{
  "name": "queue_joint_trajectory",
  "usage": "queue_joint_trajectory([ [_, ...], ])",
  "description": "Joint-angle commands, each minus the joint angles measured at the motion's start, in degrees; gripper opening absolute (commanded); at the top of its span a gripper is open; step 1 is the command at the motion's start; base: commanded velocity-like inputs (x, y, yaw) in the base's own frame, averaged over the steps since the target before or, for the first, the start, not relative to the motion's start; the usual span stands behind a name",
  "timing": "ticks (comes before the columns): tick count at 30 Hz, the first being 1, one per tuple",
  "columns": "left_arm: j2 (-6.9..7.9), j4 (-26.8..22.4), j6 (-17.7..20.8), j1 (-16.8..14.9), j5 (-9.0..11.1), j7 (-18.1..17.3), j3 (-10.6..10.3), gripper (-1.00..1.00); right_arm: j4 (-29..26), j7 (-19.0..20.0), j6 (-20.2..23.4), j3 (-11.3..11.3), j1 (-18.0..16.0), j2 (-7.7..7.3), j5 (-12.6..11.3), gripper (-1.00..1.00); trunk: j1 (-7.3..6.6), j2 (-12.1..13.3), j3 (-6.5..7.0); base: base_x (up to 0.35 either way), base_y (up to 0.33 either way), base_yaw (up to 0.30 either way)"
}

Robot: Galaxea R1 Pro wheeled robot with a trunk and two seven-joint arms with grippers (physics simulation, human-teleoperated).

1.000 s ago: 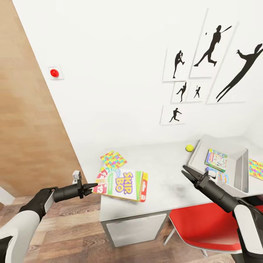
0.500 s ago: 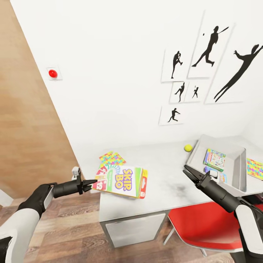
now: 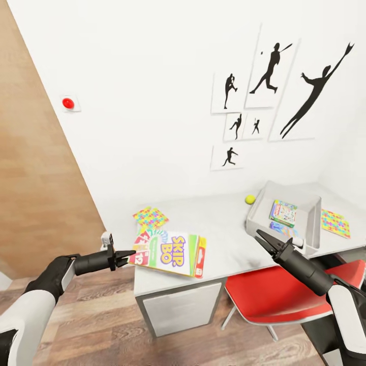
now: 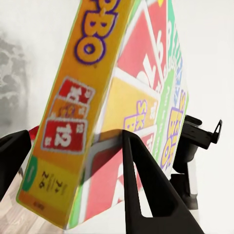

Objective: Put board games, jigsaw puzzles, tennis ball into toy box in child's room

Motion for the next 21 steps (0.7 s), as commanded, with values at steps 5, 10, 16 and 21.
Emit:
queue_joint_trajectory([
  [5,0.01,-0.01,0.48,-0.04,-0.08,0.00,0.05,-1.00,-0.01,0.10,0.28,-0.06,-0.06,0.00,-0.03,1.00,0.02,-0.12,-0.11,-0.199,-0.084,-0.003],
  [10,0.05,-0.01,0.40,-0.04,-0.18,0.04,-0.02,-1.00,-0.01,0.04,0.24,-0.06,-0.06,0.00,0.09,1.00,0.02,-0.12,-0.10,-0.285,-0.166,0.000],
  [16,0.10,-0.01,0.37,-0.04,-0.26,0.10,-0.04,-1.00,-0.01,0.15,0.25,-0.06,-0.06,0.00,0.17,1.00,0.02,-0.12,-0.05,-0.301,-0.199,0.109],
  [21,0.10,-0.01,0.36,-0.04,-0.28,0.13,-0.04,-1.00,-0.01,0.17,0.24,-0.06,-0.06,0.00,0.22,1.00,0.02,-0.12,0.10,-0.302,-0.210,0.233],
])
